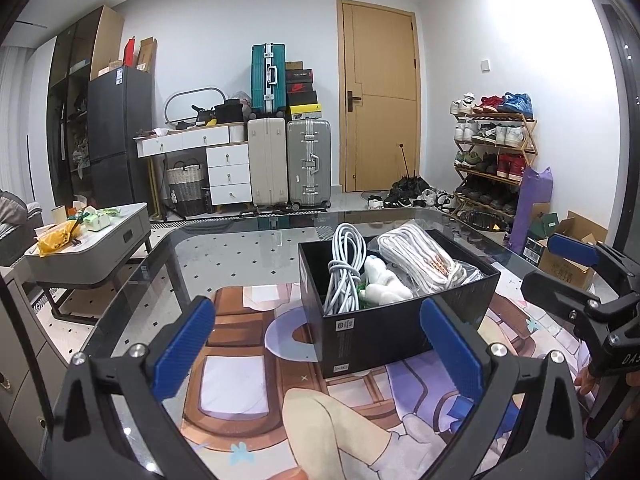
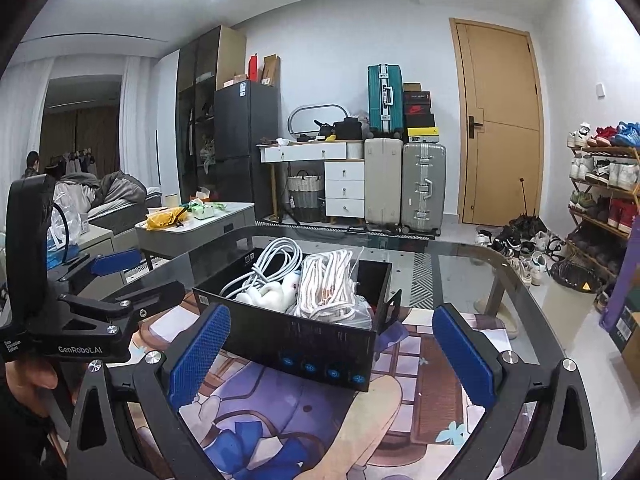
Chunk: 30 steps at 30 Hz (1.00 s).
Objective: Organize soft objects
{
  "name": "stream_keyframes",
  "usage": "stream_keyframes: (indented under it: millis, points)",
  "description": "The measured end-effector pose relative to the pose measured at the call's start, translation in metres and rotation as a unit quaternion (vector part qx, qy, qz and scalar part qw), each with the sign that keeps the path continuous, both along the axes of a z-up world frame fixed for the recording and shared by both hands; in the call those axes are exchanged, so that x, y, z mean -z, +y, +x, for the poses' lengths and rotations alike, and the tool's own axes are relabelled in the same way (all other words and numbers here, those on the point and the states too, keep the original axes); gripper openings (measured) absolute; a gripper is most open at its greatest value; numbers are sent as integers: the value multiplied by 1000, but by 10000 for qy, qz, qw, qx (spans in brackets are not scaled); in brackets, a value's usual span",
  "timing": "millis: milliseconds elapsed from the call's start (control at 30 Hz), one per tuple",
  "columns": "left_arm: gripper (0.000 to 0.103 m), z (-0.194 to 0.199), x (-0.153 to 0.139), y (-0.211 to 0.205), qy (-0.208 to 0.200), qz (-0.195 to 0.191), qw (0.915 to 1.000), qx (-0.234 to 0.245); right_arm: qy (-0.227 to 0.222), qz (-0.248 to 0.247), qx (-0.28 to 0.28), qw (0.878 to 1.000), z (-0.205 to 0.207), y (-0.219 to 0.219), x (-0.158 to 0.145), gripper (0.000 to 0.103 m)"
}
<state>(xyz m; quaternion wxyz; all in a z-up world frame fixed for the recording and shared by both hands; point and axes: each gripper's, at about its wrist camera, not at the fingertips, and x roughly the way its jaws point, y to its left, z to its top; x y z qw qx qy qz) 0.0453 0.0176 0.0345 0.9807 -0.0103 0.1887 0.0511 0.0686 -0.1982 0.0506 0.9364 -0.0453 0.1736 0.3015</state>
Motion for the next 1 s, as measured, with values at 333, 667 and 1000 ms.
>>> stream_keyframes:
  millis: [333,667,1000]
  points:
    - [103,0,-1,0,13,-12,10000,0,-3,-10,2,10000,1,-1,1,103]
    - [103,0,-1,1,16,-14,10000,1,-5,-8,4,10000,0,-1,1,103]
    - [103,0,-1,1,11,-16,10000,0,-13,-3,2,10000,0,0,1,103]
